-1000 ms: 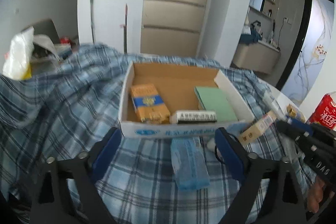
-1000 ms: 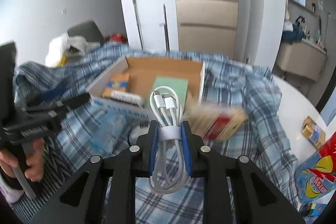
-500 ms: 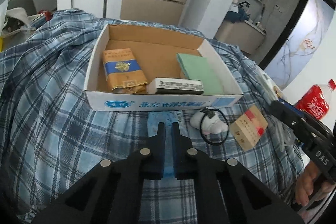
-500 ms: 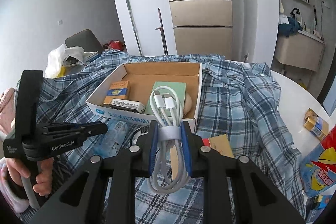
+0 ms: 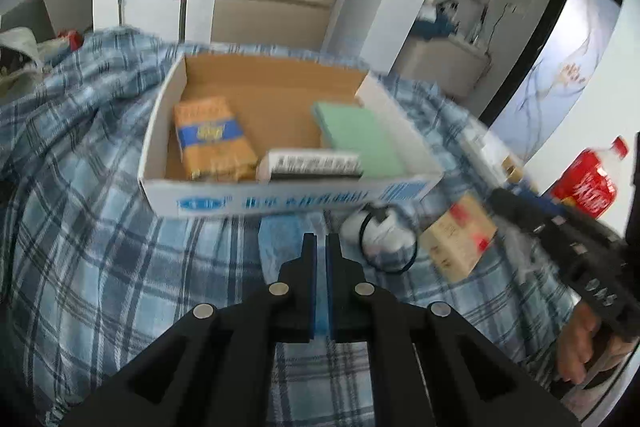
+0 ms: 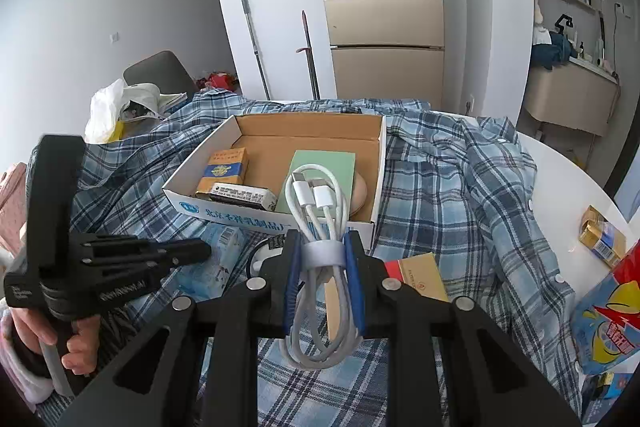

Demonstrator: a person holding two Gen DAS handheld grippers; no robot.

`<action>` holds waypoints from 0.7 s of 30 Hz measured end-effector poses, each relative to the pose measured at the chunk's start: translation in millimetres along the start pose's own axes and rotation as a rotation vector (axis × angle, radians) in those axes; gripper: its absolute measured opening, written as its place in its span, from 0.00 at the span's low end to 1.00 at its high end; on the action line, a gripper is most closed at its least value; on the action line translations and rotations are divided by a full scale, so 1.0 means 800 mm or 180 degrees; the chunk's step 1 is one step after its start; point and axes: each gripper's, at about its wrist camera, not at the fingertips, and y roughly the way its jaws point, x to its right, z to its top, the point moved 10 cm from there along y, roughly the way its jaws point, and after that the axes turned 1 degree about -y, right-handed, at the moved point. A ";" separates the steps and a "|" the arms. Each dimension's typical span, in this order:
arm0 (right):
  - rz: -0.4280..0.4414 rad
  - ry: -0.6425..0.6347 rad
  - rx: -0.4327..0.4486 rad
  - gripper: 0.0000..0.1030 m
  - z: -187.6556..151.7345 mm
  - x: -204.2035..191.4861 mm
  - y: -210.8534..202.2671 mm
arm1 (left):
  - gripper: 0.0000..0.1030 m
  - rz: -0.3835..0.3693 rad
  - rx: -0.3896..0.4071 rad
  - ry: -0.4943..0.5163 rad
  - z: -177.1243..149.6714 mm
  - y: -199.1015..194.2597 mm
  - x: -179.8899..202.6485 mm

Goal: Organize soft objects
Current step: 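Grasp the blue translucent packet with the left gripper while the right holds the cable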

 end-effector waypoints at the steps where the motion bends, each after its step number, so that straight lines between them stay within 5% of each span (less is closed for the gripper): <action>1: -0.0004 0.0005 -0.0001 0.20 0.000 0.000 0.000 | 0.05 0.0010 0.0026 0.0019 0.002 -0.001 0.001; 5: -0.0008 0.0019 -0.0030 0.20 -0.002 0.002 0.002 | 0.04 0.0151 -0.0313 0.0092 -0.017 0.029 -0.001; 14: -0.0022 0.0028 -0.0046 0.20 -0.004 0.003 0.004 | 0.05 0.0090 -0.0022 -0.0026 -0.002 0.003 -0.007; 20: -0.0036 0.0014 -0.0053 0.20 -0.004 0.004 0.004 | 0.06 0.0164 -0.0249 0.0001 -0.011 0.021 -0.009; 21: -0.0040 0.0016 -0.0055 0.20 -0.005 0.004 0.004 | 0.13 0.0154 -0.0280 0.0023 -0.012 0.023 -0.007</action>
